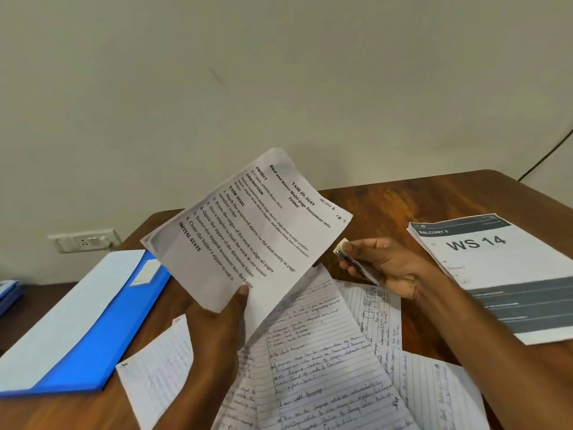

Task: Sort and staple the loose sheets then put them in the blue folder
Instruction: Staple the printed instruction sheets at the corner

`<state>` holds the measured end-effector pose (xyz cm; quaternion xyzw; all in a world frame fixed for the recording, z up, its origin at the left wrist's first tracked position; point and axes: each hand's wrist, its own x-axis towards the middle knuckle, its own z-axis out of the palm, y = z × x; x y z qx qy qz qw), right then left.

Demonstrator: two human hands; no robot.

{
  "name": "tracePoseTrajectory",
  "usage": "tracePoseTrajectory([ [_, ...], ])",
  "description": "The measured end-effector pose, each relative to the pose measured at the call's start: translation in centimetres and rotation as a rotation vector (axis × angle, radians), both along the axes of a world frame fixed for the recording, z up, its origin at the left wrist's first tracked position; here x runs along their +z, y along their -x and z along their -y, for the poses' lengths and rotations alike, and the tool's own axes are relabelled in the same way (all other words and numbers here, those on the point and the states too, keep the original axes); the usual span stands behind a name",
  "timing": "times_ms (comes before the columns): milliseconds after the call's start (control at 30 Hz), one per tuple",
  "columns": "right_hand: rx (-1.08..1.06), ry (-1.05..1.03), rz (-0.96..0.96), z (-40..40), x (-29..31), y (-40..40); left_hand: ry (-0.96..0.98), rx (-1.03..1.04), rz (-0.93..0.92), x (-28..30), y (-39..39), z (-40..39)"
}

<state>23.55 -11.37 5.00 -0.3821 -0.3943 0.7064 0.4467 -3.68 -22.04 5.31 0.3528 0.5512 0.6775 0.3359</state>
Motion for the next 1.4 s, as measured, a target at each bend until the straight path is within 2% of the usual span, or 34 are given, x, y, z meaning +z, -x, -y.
tracePoseTrajectory([
  [300,-0.051,0.015,-0.08,0.0,-0.2,-0.2,0.005,0.0,0.001,-0.3,-1.2,0.5],
  [667,-0.007,0.009,0.082,0.3,0.0,-0.2,0.0,0.061,-0.007,-0.4,-0.9,0.6],
  [967,0.001,0.03,0.08,0.2,0.0,-0.4,0.078,0.036,-0.043,-0.5,-0.4,0.8],
  [1167,-0.197,-0.138,0.427,0.2,-0.2,-0.2,0.138,-0.009,0.028,-0.4,0.5,0.6],
  [1400,-0.192,-0.333,0.755,0.7,-0.3,0.2,0.164,-0.017,0.069,-0.3,0.7,0.4],
])
